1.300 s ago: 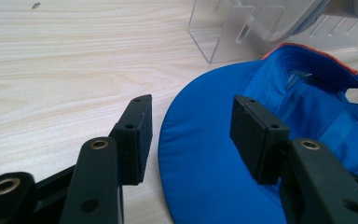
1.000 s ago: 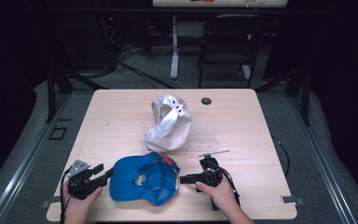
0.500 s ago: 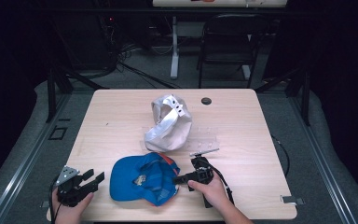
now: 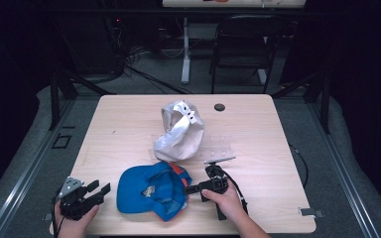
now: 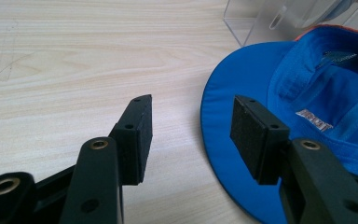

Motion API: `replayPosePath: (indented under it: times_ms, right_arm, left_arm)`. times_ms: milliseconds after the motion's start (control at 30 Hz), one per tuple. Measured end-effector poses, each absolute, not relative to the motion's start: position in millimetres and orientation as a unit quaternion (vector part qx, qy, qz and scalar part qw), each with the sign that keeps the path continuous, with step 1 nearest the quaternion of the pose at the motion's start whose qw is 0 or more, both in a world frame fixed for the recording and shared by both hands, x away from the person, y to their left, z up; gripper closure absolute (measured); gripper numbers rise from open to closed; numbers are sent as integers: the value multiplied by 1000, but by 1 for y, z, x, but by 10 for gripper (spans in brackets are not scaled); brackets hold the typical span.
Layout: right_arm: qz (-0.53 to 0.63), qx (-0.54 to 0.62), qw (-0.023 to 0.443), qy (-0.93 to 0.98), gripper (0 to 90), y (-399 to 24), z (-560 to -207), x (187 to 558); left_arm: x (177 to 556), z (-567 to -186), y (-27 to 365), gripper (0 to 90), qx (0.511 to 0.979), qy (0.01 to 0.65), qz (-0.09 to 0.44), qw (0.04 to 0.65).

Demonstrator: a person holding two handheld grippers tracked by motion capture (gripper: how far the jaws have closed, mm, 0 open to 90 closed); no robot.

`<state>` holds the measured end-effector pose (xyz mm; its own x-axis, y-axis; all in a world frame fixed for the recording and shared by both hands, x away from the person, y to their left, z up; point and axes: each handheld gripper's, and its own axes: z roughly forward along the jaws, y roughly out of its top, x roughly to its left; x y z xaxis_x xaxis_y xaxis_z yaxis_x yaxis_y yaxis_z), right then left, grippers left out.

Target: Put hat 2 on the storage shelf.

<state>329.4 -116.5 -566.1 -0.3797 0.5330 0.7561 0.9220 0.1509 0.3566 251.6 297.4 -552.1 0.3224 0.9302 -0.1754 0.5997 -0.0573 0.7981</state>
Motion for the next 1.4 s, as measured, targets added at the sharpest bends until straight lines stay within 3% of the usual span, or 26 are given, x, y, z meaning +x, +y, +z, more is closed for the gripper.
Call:
replayPosePath:
  times_ms: [833,1400]
  right_arm:
    - [-441,-498,234,-710,775,-128,-521,318]
    - [-387,-536,215,-719,776,-163,-478,316]
  left_arm:
    - [260,-551,289,495,705,534,198,423]
    - [278,-550,275,495,720,512,186,429]
